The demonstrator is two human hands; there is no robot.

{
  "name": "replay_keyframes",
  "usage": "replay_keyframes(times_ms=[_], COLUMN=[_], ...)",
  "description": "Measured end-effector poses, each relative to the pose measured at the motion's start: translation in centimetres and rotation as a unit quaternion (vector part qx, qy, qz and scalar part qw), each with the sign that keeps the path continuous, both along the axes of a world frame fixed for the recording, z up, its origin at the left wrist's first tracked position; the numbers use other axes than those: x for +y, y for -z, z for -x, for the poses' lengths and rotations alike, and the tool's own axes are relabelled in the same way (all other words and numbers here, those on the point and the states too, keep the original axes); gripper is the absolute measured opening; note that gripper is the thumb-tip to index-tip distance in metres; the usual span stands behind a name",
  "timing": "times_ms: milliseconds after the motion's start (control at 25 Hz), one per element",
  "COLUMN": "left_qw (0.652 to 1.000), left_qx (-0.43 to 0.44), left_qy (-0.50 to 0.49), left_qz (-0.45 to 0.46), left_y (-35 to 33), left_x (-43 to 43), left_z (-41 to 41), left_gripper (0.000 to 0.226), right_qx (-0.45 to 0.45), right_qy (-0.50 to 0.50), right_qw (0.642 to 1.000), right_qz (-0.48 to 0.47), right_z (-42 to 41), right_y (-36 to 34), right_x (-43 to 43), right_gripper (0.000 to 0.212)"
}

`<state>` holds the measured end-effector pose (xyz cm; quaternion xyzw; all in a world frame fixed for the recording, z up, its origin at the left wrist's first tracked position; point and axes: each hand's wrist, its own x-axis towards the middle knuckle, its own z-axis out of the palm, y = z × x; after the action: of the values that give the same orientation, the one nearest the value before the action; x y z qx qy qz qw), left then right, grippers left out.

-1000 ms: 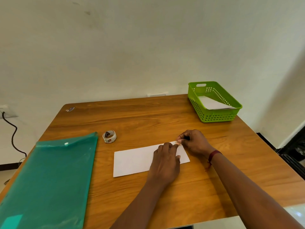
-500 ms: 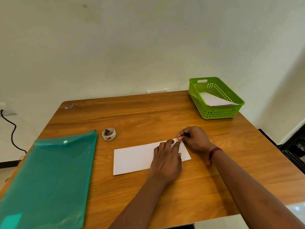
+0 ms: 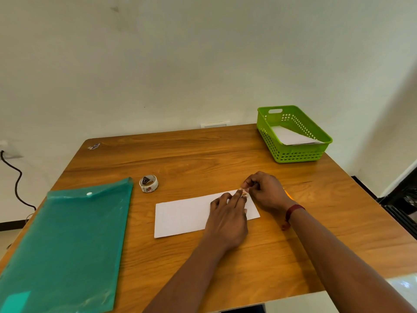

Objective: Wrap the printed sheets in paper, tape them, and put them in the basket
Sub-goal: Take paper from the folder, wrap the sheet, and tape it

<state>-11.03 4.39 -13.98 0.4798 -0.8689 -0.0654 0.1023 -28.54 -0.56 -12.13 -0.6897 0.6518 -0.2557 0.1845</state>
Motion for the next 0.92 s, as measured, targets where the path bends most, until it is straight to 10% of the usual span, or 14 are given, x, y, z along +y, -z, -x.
replay_keyframes(times_ms=[920], left_qw=[1.0], left_qx=[0.008], left_qy=[-0.02], left_qz=[-0.004], left_y=[-0.2], left_x=[0.2], left_z=[0.1], left_gripper=[0.045], right_qx=[0.14], right_qy=[-0.006], right_qw=[0.977], right_qz=[0.161], right_z=[-1.6], right_y=[1.7], right_x=[4.5], right_gripper=[0.02])
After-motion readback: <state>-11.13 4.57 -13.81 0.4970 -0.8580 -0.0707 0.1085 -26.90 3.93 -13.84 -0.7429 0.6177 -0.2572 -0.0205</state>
